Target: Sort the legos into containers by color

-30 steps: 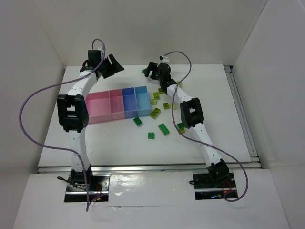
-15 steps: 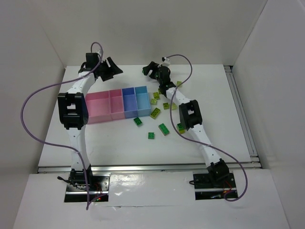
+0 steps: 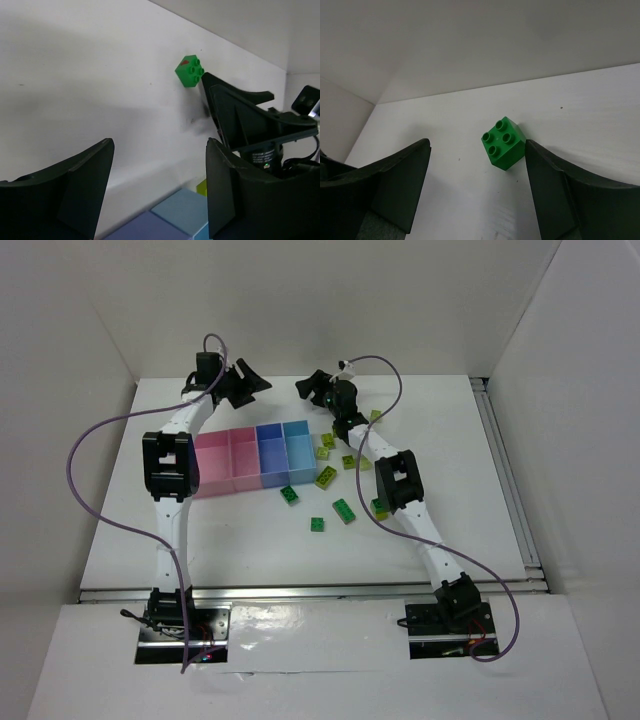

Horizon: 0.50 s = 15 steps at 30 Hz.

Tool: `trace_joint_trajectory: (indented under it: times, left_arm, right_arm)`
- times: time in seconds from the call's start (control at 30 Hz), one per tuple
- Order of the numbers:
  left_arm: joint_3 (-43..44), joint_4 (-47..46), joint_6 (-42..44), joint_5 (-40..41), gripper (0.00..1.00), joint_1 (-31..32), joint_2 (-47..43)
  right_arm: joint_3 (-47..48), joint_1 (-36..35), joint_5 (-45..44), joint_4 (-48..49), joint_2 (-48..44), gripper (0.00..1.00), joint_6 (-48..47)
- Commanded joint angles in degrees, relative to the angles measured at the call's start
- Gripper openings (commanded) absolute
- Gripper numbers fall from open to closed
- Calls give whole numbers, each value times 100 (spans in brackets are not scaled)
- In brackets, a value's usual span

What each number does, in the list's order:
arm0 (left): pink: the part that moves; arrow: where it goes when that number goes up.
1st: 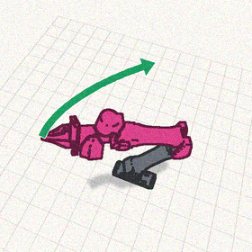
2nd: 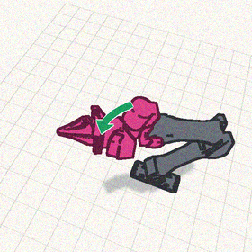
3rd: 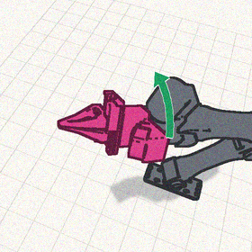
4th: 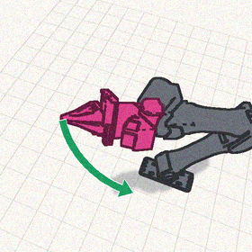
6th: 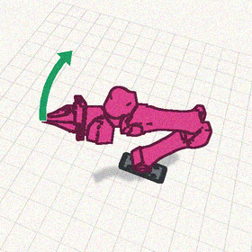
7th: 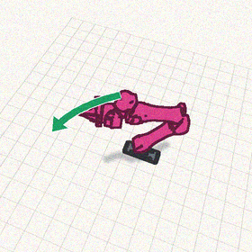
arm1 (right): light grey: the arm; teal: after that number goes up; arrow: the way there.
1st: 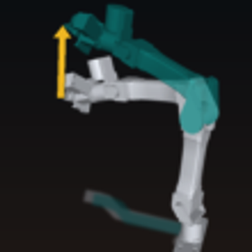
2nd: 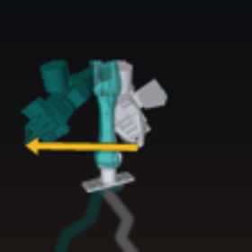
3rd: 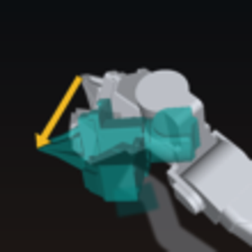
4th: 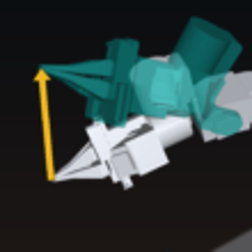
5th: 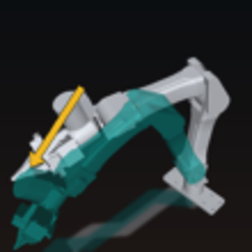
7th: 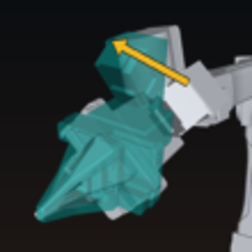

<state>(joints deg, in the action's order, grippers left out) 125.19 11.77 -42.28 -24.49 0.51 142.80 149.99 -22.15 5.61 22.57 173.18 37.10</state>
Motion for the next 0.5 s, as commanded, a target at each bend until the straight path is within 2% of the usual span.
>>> trace_joint_trajectory:
  times: [0.0, 0.2, 0.47]
  left_arm:
    - [244, -472, -649, -319, 77, 54, 195]
    - [120, -729, -843, -267, 77, 54, 248]
    - [182, -676, -843, -161, 77, 54, 301]
  right_arm:
    - [162, -9, 160, 468, 136, 83, 209]
    - [162, 44, 792, 468, 137, 82, 280]
    - [-436, 44, 1373, 90, -451, 73, -274]
